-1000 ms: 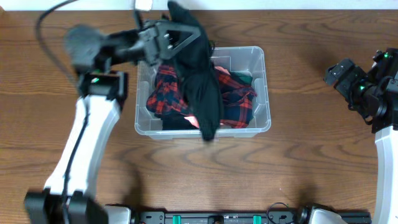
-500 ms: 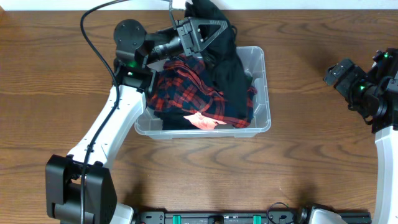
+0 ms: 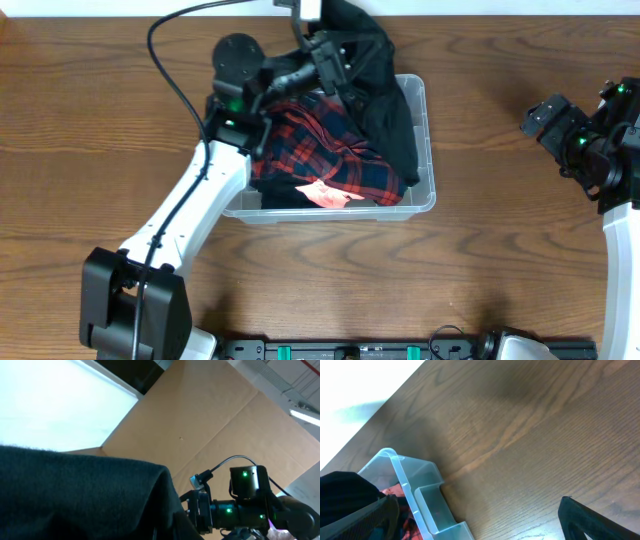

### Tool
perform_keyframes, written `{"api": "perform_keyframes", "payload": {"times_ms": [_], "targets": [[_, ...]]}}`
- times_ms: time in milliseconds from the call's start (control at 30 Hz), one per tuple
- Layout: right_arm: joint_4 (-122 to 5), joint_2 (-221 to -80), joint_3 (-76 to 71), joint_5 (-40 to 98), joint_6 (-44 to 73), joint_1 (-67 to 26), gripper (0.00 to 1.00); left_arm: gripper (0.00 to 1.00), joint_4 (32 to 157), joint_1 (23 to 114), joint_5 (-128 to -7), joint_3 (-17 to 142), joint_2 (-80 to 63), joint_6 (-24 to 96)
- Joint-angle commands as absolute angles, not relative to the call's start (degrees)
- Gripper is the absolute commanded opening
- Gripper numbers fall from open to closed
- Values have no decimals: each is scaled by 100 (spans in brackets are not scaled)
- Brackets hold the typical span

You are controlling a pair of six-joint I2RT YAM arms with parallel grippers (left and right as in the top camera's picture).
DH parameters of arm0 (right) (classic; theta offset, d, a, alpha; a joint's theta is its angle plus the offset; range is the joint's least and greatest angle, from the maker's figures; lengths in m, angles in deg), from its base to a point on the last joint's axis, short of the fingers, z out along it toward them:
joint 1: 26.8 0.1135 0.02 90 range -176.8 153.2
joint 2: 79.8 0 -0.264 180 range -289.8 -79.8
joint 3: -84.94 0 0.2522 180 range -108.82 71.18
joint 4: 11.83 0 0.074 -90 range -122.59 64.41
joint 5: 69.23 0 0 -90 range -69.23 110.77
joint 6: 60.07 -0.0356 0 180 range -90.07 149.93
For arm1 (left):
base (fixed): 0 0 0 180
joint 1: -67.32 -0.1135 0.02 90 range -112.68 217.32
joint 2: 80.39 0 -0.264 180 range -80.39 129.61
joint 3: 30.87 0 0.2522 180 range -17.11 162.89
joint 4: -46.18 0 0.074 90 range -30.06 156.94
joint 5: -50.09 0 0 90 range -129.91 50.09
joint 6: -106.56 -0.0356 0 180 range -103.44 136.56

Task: Pack container
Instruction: 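Lift the black garment with the left gripper and swing it over the bin, then lower the black garment into the bin and release with the left gripper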

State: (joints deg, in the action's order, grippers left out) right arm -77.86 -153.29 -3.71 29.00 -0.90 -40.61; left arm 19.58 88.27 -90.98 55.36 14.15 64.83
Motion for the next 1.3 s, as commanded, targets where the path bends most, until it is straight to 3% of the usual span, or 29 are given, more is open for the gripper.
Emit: {"api": "perform_keyframes", "payload": {"times_ms": [0, 800, 1267], "targets": [[-7789, -15342, -375, 2869, -129, -4109, 99, 6, 1831, 8980, -8720, 5886, 1452, 6092], [-7789, -15342, -375, 2867, -129, -4109, 99, 6, 2594, 9017, -8722, 6566, 1487, 5620], [-7789, -15342, -375, 2867, -129, -4109, 99, 6, 5468, 9028, -9461, 6563, 1607, 4604]]}}
